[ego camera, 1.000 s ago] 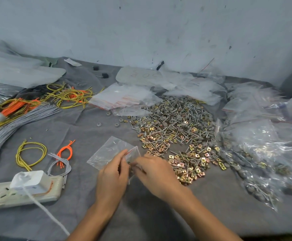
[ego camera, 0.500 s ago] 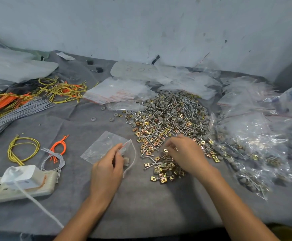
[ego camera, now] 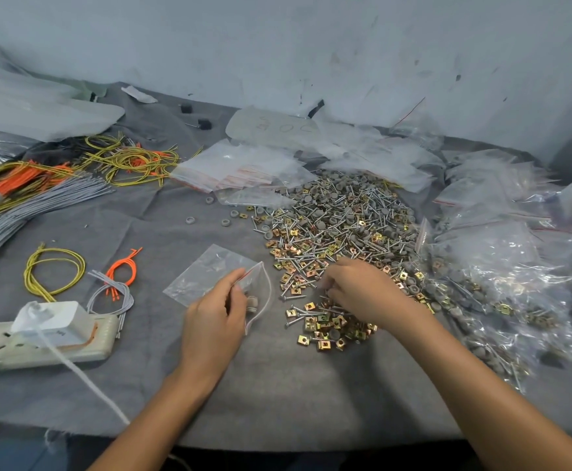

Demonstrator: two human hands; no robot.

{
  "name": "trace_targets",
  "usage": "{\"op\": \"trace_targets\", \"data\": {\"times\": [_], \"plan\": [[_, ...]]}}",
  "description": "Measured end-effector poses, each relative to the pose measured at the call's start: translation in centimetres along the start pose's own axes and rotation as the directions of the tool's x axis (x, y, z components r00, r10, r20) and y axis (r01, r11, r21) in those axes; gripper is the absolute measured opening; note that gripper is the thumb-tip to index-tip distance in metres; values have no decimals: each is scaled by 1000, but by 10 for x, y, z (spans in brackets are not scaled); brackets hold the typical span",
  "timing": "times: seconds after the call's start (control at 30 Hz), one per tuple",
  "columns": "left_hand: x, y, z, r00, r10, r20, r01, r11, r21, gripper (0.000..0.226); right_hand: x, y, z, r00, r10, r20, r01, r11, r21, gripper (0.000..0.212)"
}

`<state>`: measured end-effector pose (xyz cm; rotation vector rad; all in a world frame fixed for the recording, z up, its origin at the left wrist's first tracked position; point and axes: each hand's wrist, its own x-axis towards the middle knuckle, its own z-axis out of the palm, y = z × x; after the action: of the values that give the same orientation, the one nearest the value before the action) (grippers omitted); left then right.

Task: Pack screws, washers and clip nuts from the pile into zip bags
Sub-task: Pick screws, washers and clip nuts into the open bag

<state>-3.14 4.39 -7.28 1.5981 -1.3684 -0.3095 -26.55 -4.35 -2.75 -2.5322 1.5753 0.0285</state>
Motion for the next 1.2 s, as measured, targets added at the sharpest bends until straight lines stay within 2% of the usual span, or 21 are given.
{"op": "trace_targets", "data": {"times": [0.1, 0.2, 0.27, 0.3, 0.37, 0.5, 0.73, 0.8, 0.9, 1.07, 1.2], "plan": [[0, 2, -1, 1000, -5, 4, 5, 1000, -3, 28, 0, 5, -1, 999, -37, 32, 35, 997, 69, 6], [1, 1, 0, 1000, -8, 1, 8, 1000, 2, 27, -8, 6, 0, 998, 16, -60, -1, 972, 237, 10], [1, 1, -1, 1000, -7, -1, 7, 1000, 7, 28, -20, 1, -1, 982, 107, -158, -15, 869, 495, 11], [1, 1, -1, 1000, -6, -3, 6, 1000, 8, 28, -28, -4, -2, 970, 136, -204, 20, 786, 618, 12], [0, 2, -1, 1000, -2, -3, 2, 1000, 6, 28, -43, -17, -3, 945, 150, -289, 127, 648, 751, 15], [1, 0, 0, 1000, -1, -9, 1, 1000, 10, 27, -63, -41, -4, 931, 140, -338, 223, 517, 827, 24], [0, 0, 0, 1000, 15, -17, -15, 1000, -1, 27, -59, -66, 2, 932, 103, -347, 252, 503, 827, 14], [0, 1, 0, 1000, 10, -17, -10, 1000, 1, 27, -55, -72, 5, 936, 102, -338, 238, 525, 817, 13], [0, 1, -1, 1000, 9, -16, -9, 1000, 2, 27, -45, -81, 12, 941, 83, -329, 208, 625, 752, 11], [0, -1, -1, 999, 33, -16, -32, 999, 15, 28, -16, -98, 20, 942, 38, -335, 111, 903, 416, 12], [-1, 1, -1, 998, 56, -24, -55, 998, 25, 28, 2, -109, 26, 944, 44, -326, 34, 972, 231, 21]]}}
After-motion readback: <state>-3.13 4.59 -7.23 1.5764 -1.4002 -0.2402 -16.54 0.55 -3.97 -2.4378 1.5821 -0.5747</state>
